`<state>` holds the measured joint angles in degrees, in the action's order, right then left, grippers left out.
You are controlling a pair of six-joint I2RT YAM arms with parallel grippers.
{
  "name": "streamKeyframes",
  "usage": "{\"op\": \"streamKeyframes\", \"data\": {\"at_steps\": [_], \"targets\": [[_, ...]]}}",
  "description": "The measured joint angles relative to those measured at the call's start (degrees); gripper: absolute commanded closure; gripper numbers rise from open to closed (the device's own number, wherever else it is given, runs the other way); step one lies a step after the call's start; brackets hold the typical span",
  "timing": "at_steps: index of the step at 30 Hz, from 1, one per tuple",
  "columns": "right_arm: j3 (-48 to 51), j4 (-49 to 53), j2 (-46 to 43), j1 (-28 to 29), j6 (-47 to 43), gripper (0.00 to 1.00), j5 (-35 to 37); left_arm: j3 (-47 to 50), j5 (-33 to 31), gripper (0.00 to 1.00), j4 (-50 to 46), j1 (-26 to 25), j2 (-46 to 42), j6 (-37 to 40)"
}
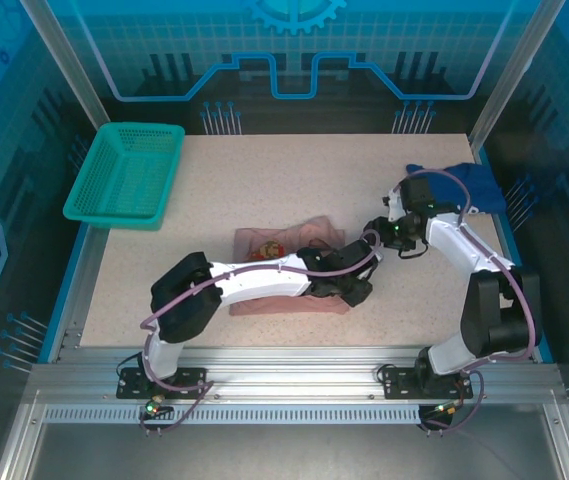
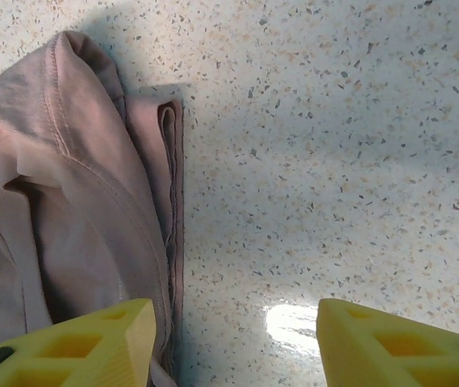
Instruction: Fold the inside-out t-shirt
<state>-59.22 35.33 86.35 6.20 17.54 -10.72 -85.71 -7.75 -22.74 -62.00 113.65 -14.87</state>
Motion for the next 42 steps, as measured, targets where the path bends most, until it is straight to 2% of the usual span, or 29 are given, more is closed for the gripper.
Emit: {"op": "streamKeyframes", "data": {"at_steps": [5, 10, 16, 19, 21, 24, 29, 34, 39, 42], "targets": [[4.4, 0.0, -3.3, -0.1, 0.9, 0.42, -2.1, 1.6, -0.2, 0.40, 0.0, 0.0, -2.9, -0.7], [12.0, -1.3, -8.9, 0.9, 3.1, 0.41, -7.4, 14.9, -0.6, 0.35, -0.5, 1.4, -18.6, -3.1], [18.8, -2.8, -10.4, 7.0, 6.4, 0.41, -9.2, 32.4, -3.2, 0.30, -4.5, 8.6, -38.1, -9.5], [19.9, -4.3, -9.7, 8.6, 8.2, 0.45, -9.2, 38.8, -3.4, 0.31, -6.8, 12.9, -41.6, -13.1], [19.9, -6.0, -8.5, 10.3, 9.1, 0.52, -9.2, 41.9, -3.4, 0.33, -8.2, 15.2, -41.7, -15.2], [19.9, -8.1, -6.4, 12.0, 10.5, 0.59, -9.0, 44.5, -2.8, 0.36, -9.3, 17.5, -41.7, -17.2], [19.8, -9.6, -5.5, 12.2, 12.0, 0.73, -8.3, 44.9, -1.2, 0.43, -9.1, 18.0, -39.9, -18.4], [18.6, -9.6, -5.5, 12.3, 12.5, 0.84, -7.6, 44.9, -1.0, 0.62, -8.3, 18.0, -35.7, -18.5], [16.7, -8.7, -5.6, 12.3, 12.4, 0.94, -7.3, 44.9, -1.8, 0.86, -8.4, 18.0, -31.9, -18.3], [15.9, -7.3, -6.6, 12.3, 12.3, 0.97, -6.7, 44.9, -2.6, 0.97, -8.6, 18.1, -31.9, -18.0]]}}
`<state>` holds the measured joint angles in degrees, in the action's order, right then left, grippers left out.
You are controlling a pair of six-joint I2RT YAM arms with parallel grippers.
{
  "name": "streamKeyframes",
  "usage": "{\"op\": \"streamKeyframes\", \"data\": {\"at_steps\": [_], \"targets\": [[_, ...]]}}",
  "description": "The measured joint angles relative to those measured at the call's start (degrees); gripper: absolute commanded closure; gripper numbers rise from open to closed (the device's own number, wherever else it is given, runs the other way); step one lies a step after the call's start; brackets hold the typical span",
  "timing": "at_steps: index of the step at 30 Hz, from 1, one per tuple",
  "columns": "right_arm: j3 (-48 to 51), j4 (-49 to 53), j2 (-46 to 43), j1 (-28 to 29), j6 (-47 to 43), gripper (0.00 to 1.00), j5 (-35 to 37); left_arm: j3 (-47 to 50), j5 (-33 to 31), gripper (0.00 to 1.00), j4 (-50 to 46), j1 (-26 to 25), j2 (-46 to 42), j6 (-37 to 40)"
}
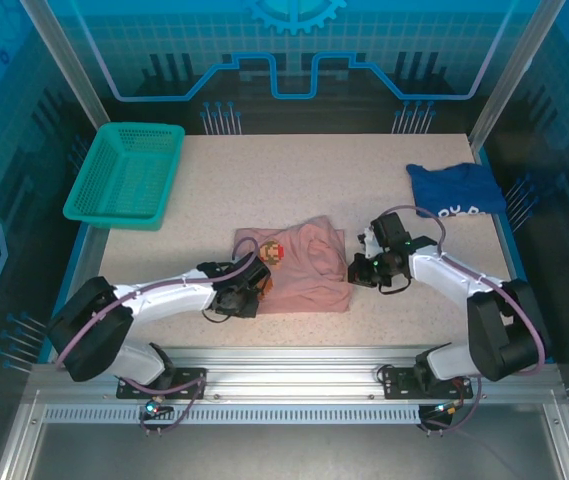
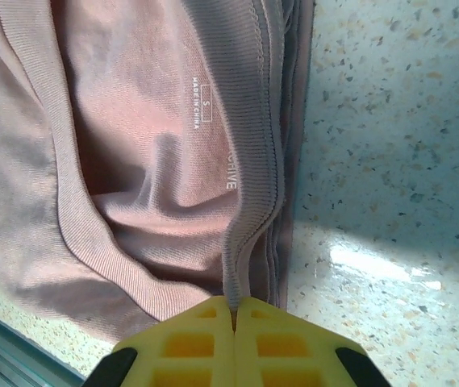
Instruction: Fold the inside-out t-shirt
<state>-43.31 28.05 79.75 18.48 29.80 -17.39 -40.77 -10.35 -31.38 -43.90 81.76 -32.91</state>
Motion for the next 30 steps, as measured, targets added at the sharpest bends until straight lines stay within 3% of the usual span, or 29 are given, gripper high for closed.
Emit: {"op": "streamKeyframes", "data": {"at_steps": [12, 21, 30], "targets": [[-4.6, 6.1, -4.2, -0.8, -1.0, 0.97, 0.3, 0.3, -0.6, 1.00, -2.6, 2.1, -8.7, 0.0], [-3.7, 7.1, -4.5, -1.3, -1.8, 0.89, -2.6, 3.6, -0.6, 1.00, -3.7, 2.8, -10.9, -0.7], [1.6, 8.0, -0.2, 1.6, -3.1, 0.67, -3.8, 3.8, -1.3, 0.57, -5.6, 2.9, -11.5, -1.8]]}}
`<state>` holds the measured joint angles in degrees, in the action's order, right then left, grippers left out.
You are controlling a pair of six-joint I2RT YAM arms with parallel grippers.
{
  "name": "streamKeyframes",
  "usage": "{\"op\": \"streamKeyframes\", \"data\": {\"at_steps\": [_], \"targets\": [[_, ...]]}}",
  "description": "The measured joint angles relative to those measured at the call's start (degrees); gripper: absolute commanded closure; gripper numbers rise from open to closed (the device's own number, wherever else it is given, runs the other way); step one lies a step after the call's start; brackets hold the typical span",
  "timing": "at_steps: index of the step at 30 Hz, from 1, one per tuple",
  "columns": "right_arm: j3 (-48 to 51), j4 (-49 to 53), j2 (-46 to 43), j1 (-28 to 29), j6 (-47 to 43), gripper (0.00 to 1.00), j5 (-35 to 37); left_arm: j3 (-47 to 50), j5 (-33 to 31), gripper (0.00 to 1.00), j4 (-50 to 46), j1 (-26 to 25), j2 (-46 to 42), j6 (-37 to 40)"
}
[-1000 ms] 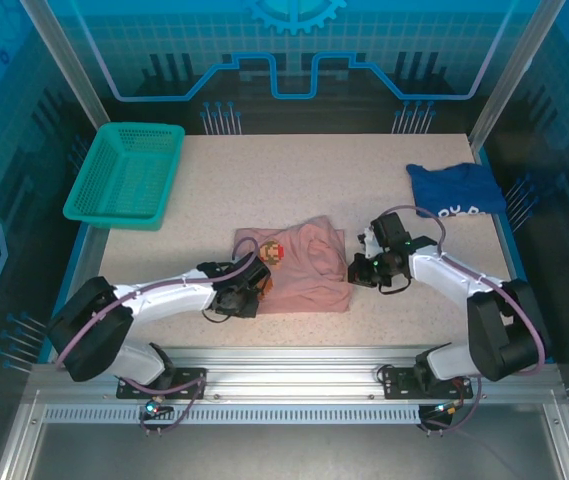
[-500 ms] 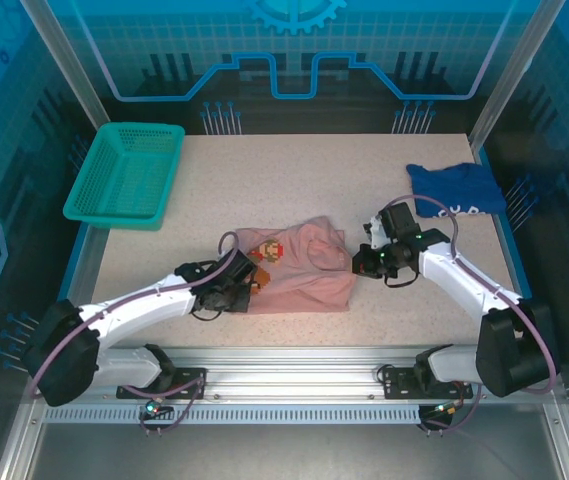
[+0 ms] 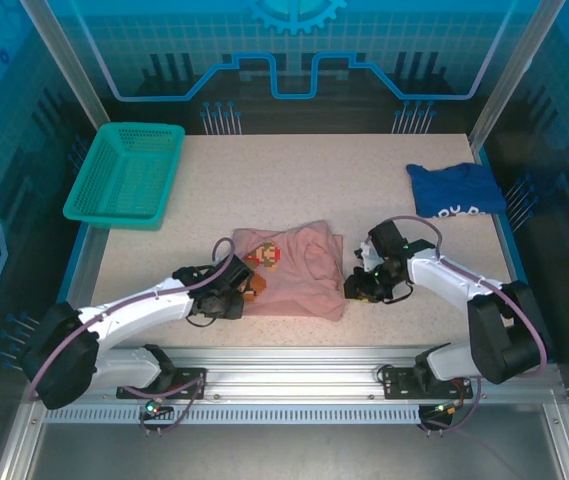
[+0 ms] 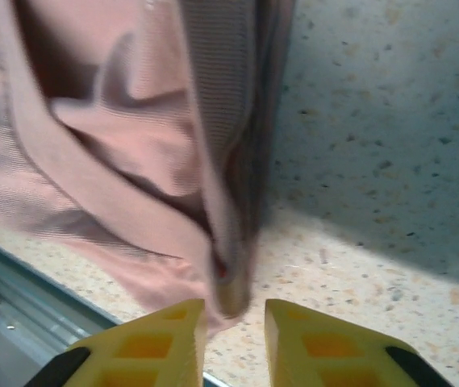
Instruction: Fold the inside-out t-shirt
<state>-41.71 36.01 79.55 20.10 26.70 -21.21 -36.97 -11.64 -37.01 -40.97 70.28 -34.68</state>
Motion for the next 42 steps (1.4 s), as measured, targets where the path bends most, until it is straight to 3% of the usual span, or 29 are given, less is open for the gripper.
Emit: {"op": "streamKeyframes", "data": {"at_steps": [3, 8, 17, 20, 24, 33, 42], "targets": [[-1.7, 2.1, -0.2, 0.0, -1.5, 0.58, 2.4, -0.1, -0.1, 0.47, -0.4, 0.0, -3.1, 0.4], [-7.4, -2.4, 0.1, 0.5, -1.8, 0.50, 5.4, -0.5, 2.6, 0.43, 4.9, 0.0, -8.1, 0.7], [-21.7, -11.5, 16.7, 7.4, -3.3, 0.48, 16.2, -3.9, 4.6, 0.39, 10.5, 0.0, -3.3, 0.7], [-24.3, -11.7, 21.6, 8.9, -4.1, 0.52, 19.5, -3.9, 4.6, 0.39, 10.6, 0.0, -3.2, 0.9], [-28.2, -11.2, 26.4, 9.5, -5.2, 0.66, 24.3, -3.9, 4.6, 0.39, 10.6, 0.0, -3.2, 1.2], [-31.5, -10.3, 27.6, 8.9, -7.3, 0.95, 30.2, -3.9, 4.6, 0.38, 12.0, 0.0, -3.1, 1.7], [-32.3, -8.6, 27.6, 3.8, -8.2, 0.98, 27.7, -4.0, 9.7, 0.34, 17.0, -0.2, -0.7, 4.3]]}}
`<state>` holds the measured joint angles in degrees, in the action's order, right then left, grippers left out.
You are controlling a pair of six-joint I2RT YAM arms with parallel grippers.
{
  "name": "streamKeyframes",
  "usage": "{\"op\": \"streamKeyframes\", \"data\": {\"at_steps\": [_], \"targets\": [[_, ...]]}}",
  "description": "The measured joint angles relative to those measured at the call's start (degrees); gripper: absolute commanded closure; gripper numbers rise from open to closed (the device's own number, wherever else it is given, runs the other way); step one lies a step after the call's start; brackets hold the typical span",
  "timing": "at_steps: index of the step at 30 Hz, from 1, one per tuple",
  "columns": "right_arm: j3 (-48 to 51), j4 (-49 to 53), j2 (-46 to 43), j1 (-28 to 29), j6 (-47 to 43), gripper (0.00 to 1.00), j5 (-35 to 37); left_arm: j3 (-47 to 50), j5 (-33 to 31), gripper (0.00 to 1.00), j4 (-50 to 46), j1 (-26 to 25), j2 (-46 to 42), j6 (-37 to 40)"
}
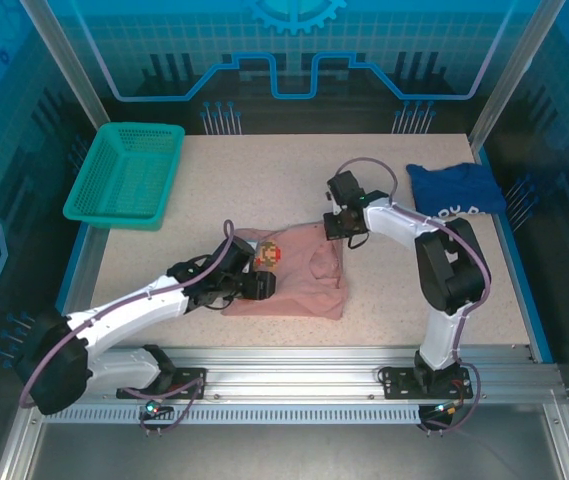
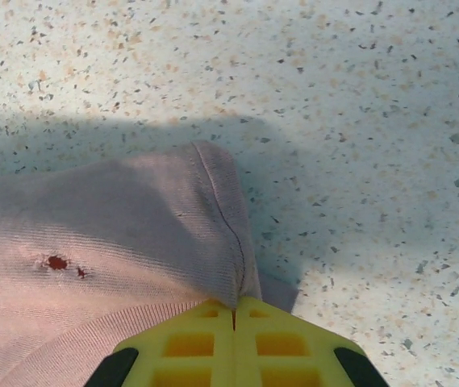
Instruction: Fold the inside-out t-shirt
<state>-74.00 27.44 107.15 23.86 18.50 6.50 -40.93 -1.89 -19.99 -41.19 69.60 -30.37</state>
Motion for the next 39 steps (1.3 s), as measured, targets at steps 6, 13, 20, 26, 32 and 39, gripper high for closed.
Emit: {"op": "streamKeyframes", "data": {"at_steps": [6, 13, 20, 26, 32, 39], "targets": [[-4.8, 2.7, 2.1, -5.4, -1.2, 0.89, -6.2, -5.8, 2.9, 0.33, 3.5, -5.7, 10.2, 4.3], [-6.7, 6.5, 3.2, -8.4, -3.1, 0.64, -11.8, -13.6, 4.2, 0.32, 6.8, -10.4, 21.7, 9.0], [8.0, 7.7, -14.6, -8.4, -2.4, 0.61, -16.0, -15.0, 8.5, 0.33, 8.4, -10.3, 28.9, 11.4], [21.7, 9.5, -27.5, -8.4, 1.3, 0.61, -18.1, -13.6, 17.8, 0.30, 11.4, -11.4, 28.9, 12.6], [29.0, 5.7, -35.5, -4.0, 7.3, 0.61, -21.0, -6.8, 22.1, 0.32, 12.8, -4.5, 13.3, 9.7], [31.5, -6.1, -28.7, 9.7, 16.3, 0.68, -21.9, -7.0, 18.3, 0.33, 10.8, 15.2, 13.4, 2.2]]}}
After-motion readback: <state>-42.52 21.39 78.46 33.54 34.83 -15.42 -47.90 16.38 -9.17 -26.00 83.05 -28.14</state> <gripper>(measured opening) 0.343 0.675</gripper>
